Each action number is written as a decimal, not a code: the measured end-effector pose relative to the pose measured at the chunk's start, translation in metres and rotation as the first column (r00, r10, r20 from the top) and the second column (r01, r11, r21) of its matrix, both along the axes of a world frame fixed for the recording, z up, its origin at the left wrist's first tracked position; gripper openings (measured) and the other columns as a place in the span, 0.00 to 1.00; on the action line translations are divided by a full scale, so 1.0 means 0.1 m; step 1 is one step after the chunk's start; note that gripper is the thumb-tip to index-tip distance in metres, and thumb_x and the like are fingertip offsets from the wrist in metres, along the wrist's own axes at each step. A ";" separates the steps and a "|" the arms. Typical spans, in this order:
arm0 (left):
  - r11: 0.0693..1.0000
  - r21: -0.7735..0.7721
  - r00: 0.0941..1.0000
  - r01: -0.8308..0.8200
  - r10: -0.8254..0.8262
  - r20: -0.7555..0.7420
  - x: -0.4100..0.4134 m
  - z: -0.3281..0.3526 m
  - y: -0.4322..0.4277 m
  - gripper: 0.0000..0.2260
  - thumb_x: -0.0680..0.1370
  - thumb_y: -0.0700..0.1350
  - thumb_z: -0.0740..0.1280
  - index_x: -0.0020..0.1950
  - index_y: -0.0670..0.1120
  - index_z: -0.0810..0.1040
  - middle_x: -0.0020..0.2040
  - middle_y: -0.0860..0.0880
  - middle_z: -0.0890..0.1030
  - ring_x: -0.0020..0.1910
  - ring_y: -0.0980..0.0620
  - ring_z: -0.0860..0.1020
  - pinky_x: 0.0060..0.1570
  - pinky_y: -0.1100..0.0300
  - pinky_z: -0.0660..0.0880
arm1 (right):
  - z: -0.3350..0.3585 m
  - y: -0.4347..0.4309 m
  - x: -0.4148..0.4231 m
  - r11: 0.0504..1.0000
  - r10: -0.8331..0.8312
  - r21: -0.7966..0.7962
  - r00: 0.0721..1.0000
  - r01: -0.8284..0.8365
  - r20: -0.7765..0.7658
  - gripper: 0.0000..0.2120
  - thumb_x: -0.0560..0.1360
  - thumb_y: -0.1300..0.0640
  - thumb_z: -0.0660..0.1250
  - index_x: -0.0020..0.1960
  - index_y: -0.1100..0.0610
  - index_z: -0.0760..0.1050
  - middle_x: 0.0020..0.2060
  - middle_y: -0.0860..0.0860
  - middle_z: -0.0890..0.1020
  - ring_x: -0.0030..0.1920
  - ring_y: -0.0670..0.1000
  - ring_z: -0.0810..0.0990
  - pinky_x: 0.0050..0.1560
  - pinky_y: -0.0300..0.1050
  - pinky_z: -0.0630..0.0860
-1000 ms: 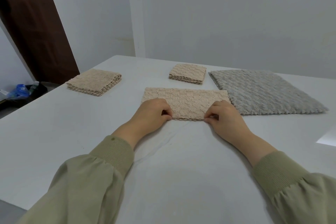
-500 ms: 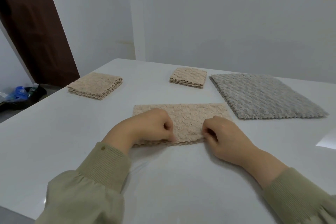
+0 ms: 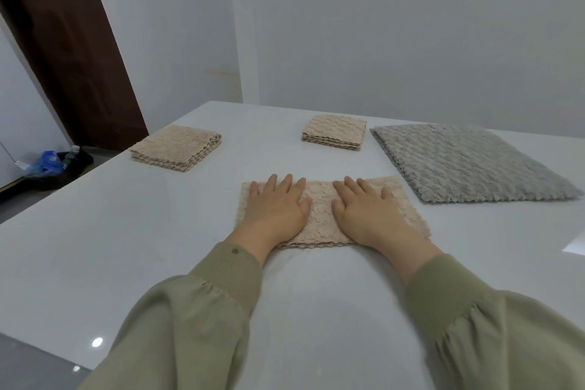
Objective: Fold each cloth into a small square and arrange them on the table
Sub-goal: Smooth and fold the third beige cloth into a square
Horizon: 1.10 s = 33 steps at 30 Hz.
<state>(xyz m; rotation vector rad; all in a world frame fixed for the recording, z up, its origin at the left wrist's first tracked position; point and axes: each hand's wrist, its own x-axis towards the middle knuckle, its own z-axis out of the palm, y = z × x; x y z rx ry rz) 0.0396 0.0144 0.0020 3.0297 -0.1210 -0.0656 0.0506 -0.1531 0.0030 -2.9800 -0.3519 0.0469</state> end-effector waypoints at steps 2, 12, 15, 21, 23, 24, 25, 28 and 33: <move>1.000 -0.008 1.000 -0.026 0.026 0.000 -0.02 -0.01 0.06 0.26 0.81 0.60 0.43 0.77 0.55 0.46 0.78 0.52 0.46 0.77 0.48 0.43 0.72 0.42 0.40 | 0.01 -0.13 0.02 0.999 -0.047 -0.009 0.999 0.047 -0.022 0.26 0.80 0.47 0.41 0.77 0.50 0.47 0.77 0.48 0.48 0.76 0.50 0.46 0.73 0.59 0.43; 1.000 -0.024 0.964 -0.009 0.015 0.266 -0.15 0.12 -0.02 0.23 0.83 0.52 0.45 0.77 0.50 0.50 0.78 0.50 0.50 0.77 0.46 0.43 0.72 0.41 0.43 | 0.16 -0.06 -0.09 0.997 -0.051 0.079 0.926 0.023 0.374 0.24 0.80 0.56 0.48 0.76 0.56 0.54 0.77 0.53 0.53 0.77 0.51 0.48 0.74 0.57 0.43; 0.997 -0.035 0.981 0.070 -0.062 0.186 -0.08 0.08 -0.14 0.22 0.83 0.51 0.45 0.77 0.53 0.47 0.78 0.51 0.48 0.77 0.47 0.43 0.72 0.42 0.43 | 0.05 0.14 -0.12 0.995 0.096 0.016 0.966 -0.103 0.239 0.24 0.81 0.53 0.46 0.77 0.54 0.52 0.77 0.52 0.52 0.76 0.51 0.48 0.74 0.58 0.44; 0.999 -0.010 0.999 0.037 -0.037 0.000 -0.12 -0.02 0.01 0.24 0.81 0.58 0.43 0.77 0.57 0.45 0.78 0.54 0.45 0.77 0.48 0.43 0.72 0.42 0.40 | -0.02 -0.02 -0.08 0.999 0.030 -0.031 0.999 -0.029 0.039 0.26 0.80 0.49 0.42 0.77 0.51 0.47 0.77 0.48 0.49 0.76 0.50 0.47 0.74 0.58 0.44; 1.000 -0.019 1.000 -0.001 0.001 -0.011 -0.16 0.00 0.11 0.25 0.81 0.60 0.43 0.77 0.57 0.45 0.78 0.54 0.44 0.77 0.49 0.42 0.72 0.43 0.39 | -0.01 -0.16 -0.07 0.999 -0.024 -0.028 1.000 0.024 0.018 0.26 0.80 0.49 0.42 0.77 0.51 0.47 0.77 0.49 0.48 0.76 0.50 0.47 0.73 0.59 0.44; 0.999 -0.030 0.999 -0.027 0.027 -0.018 -0.18 0.00 0.18 0.25 0.81 0.60 0.43 0.77 0.57 0.45 0.78 0.54 0.43 0.77 0.50 0.42 0.72 0.43 0.39 | -0.01 -0.24 -0.07 0.998 -0.055 -0.023 0.998 0.055 0.014 0.26 0.80 0.49 0.42 0.77 0.51 0.47 0.77 0.49 0.48 0.76 0.50 0.47 0.73 0.59 0.44; 0.998 -0.043 0.998 -0.053 0.052 -0.026 -0.20 0.00 0.26 0.26 0.80 0.61 0.43 0.77 0.57 0.44 0.78 0.54 0.43 0.77 0.50 0.41 0.72 0.43 0.40 | -0.01 -0.33 -0.07 0.996 -0.085 -0.015 0.996 0.085 0.011 0.26 0.80 0.49 0.42 0.77 0.52 0.47 0.77 0.48 0.48 0.76 0.50 0.47 0.73 0.59 0.45; 0.992 -0.057 0.993 -0.110 0.108 -0.040 -0.25 -0.01 0.45 0.26 0.80 0.62 0.43 0.77 0.56 0.44 0.78 0.54 0.42 0.77 0.50 0.42 0.73 0.43 0.40 | 0.00 -0.50 -0.07 0.989 -0.147 0.025 0.989 0.147 0.000 0.26 0.80 0.50 0.43 0.77 0.52 0.48 0.77 0.48 0.48 0.76 0.50 0.47 0.73 0.59 0.46; 0.984 -0.075 0.970 -0.159 0.170 0.175 -0.35 0.05 0.41 0.24 0.81 0.57 0.48 0.76 0.51 0.56 0.78 0.51 0.52 0.77 0.48 0.44 0.72 0.39 0.44 | -0.01 -0.51 -0.13 0.950 -0.226 0.254 0.961 0.180 0.161 0.19 0.79 0.55 0.50 0.65 0.61 0.67 0.65 0.58 0.71 0.65 0.58 0.70 0.63 0.55 0.64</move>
